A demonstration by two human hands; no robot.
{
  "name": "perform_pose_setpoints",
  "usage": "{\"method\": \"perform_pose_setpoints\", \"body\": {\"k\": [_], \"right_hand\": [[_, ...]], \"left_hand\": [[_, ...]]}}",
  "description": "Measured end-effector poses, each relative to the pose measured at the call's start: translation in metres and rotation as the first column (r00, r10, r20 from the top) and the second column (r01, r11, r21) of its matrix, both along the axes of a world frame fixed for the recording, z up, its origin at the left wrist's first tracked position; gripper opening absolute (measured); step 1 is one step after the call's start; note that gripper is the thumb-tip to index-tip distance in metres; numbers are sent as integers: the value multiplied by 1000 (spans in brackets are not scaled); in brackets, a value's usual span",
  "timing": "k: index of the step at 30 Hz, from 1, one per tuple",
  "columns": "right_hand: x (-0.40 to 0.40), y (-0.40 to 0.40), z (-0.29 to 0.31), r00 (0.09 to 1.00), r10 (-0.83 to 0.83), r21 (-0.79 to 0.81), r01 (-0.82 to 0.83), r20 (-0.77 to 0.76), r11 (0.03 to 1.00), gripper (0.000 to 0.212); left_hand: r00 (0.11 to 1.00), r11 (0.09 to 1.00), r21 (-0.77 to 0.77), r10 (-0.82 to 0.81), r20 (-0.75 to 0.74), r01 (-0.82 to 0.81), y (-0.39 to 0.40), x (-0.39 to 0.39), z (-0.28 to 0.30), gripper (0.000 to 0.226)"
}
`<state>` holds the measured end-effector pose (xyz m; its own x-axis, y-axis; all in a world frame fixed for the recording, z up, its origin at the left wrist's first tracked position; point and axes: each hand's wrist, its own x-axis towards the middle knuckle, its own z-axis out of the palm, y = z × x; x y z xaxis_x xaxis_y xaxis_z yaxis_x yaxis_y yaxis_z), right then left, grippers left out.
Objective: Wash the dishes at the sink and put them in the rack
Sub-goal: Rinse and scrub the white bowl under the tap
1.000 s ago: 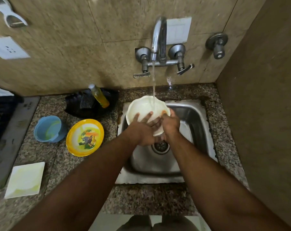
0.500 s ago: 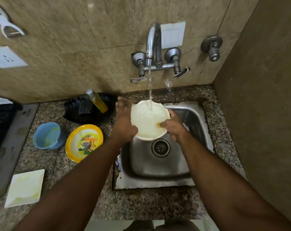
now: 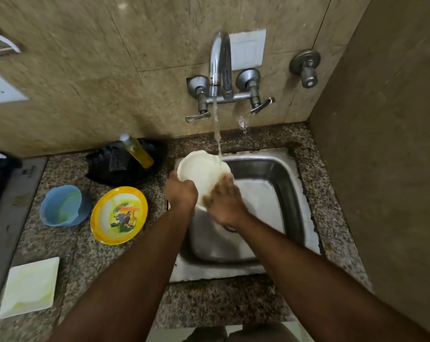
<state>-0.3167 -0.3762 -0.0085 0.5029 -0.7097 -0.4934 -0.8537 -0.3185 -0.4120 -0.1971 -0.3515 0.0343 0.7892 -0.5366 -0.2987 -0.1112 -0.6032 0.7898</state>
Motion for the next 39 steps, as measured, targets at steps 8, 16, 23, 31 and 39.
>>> {"method": "perform_pose_setpoints", "body": {"k": [8, 16, 23, 31, 39], "right_hand": [[8, 14, -20, 999, -42, 181, 35, 33, 983, 75], [-42, -48, -36, 860, 509, -313, -474, 36, 823, 81], [-27, -46, -28, 951, 301, -389, -303, -68, 870, 79], [-13, -35, -21, 968, 56, -354, 35, 245, 935, 94], [-13, -72, 17, 997, -66, -424, 41, -44, 905, 40]], "left_hand": [[974, 979, 113, -184, 135, 170, 16, -18, -1, 59], [975, 966, 169, -209, 81, 194, 13, 3, 17, 60], [916, 905, 208, -394, 74, 372, -11, 16, 32, 81], [881, 867, 249, -464, 92, 431, -21, 31, 40, 75], [869, 884, 129, -398, -295, 449, -9, 36, 16, 59]]}}
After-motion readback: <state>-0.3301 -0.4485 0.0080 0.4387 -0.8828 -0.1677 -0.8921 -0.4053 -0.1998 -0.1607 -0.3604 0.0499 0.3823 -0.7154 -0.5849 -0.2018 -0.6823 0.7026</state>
